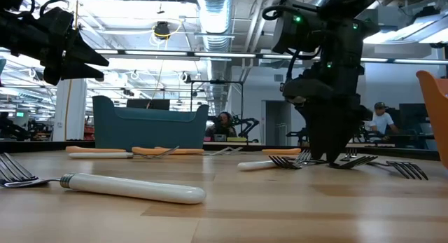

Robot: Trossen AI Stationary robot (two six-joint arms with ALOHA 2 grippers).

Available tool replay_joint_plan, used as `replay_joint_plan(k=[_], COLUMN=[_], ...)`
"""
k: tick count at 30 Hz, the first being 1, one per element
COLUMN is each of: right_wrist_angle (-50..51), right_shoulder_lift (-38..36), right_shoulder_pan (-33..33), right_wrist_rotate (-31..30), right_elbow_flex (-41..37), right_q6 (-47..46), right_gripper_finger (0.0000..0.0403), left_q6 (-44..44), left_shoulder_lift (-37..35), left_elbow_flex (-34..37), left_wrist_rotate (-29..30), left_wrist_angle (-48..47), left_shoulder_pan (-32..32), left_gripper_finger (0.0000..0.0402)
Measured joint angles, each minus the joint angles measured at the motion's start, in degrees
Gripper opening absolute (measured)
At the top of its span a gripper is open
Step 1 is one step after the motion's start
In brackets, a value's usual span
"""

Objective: Sort silverware by color (type)
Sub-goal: Put the black fork into the orange bin

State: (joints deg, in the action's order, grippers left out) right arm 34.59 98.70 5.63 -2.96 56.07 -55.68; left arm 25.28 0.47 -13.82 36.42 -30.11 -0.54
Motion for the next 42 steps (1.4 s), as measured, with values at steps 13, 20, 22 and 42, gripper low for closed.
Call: replay_joint_plan(k=[13, 20, 22, 42], right_wrist_angle=[-0.2, 0.0, 0.7, 2.9], right_shoulder_lift=[1.9, 2.8, 2.3, 2.3], right_shoulder_pan=[-0.1, 1.1, 1.2, 1.1], right_wrist_rotate=[-1.7, -2.1, -2.1, -1.9], right_elbow_flex=[0.3, 0.3, 0.3, 0.1], right_q6=[0.2, -0.1, -0.8, 0.0], right_gripper_finger=[0.0234, 0.0234, 0.0230, 0.0107], left_q6=[0.0, 0.3, 0.3, 0.3], left_shoulder_lift=[0.0, 0.0, 0.0, 0.0], left_elbow_flex=[0.0, 0.0, 0.0, 0.0], left_wrist_rotate=[0.3, 0.6, 0.9, 1.0], left_wrist_angle=[0.0, 0.0, 0.0, 0.0], left_shoulder_pan=[0.0, 0.0, 0.0, 0.0], left_gripper_finger=[0.0235, 0.0235, 0.0235, 0.0235])
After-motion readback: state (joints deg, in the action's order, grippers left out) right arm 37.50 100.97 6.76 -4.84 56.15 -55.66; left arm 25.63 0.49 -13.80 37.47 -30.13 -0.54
